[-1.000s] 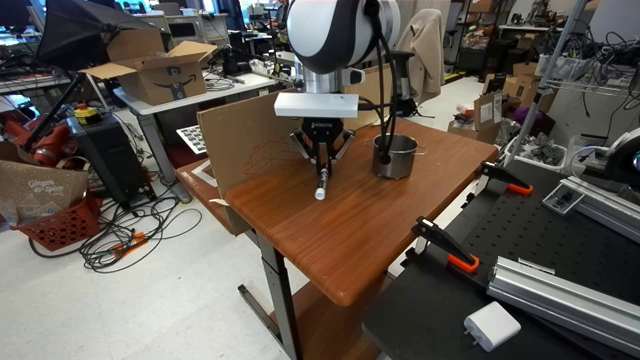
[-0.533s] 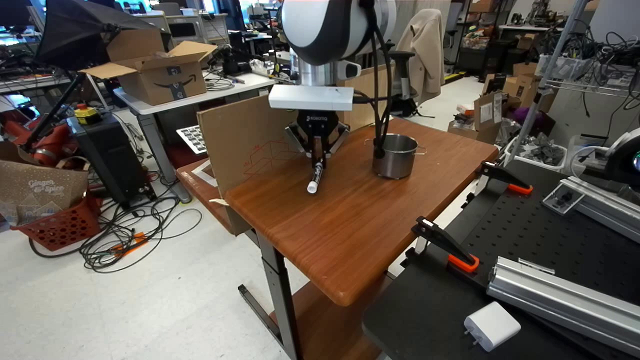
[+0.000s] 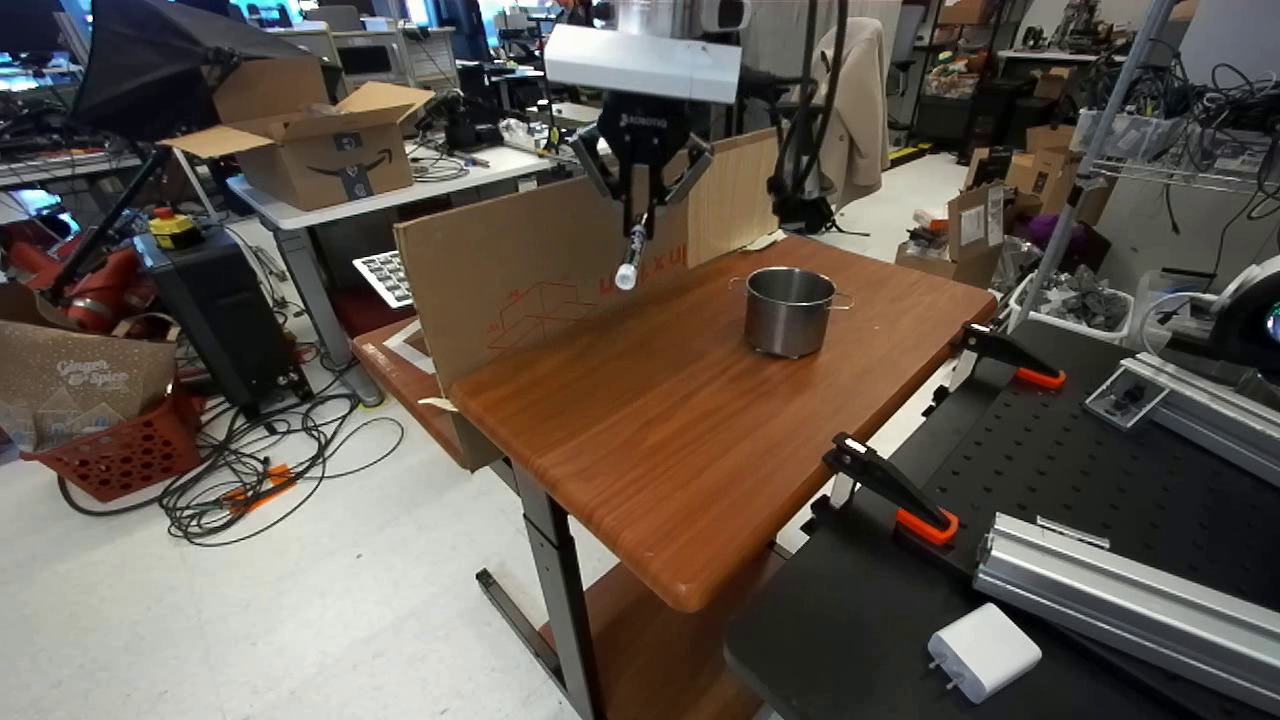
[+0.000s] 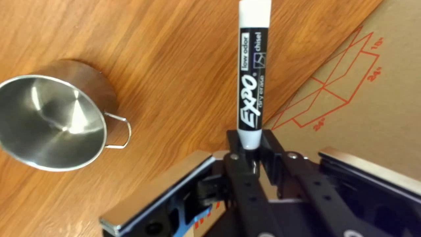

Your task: Put the marker in the pot

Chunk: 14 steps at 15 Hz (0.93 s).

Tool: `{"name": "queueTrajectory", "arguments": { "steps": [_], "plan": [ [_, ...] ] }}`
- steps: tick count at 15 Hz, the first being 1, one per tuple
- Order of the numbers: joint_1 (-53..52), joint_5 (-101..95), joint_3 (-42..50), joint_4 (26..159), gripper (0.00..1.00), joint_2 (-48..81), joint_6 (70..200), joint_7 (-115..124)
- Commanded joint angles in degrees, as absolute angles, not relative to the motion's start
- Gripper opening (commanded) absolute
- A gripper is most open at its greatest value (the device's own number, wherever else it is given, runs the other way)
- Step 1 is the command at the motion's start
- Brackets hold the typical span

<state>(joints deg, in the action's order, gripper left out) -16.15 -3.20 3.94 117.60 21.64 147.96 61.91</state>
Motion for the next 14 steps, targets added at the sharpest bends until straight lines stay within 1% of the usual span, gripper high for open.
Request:
{"name": "queueTrajectory", "arguments": {
  "steps": [1, 7, 14],
  "plan": [
    [-18.15, -13.15, 7.63, 126.34, 0.05, 14.21, 151.54, 69.41],
    [-15.17, -34.32, 9.06, 133.50, 0.05, 8.71, 150.30, 83.81],
    [-10.50, -53.11, 7.94, 132.48, 0.05, 10.90, 147.83, 98.41]
  ]
}}
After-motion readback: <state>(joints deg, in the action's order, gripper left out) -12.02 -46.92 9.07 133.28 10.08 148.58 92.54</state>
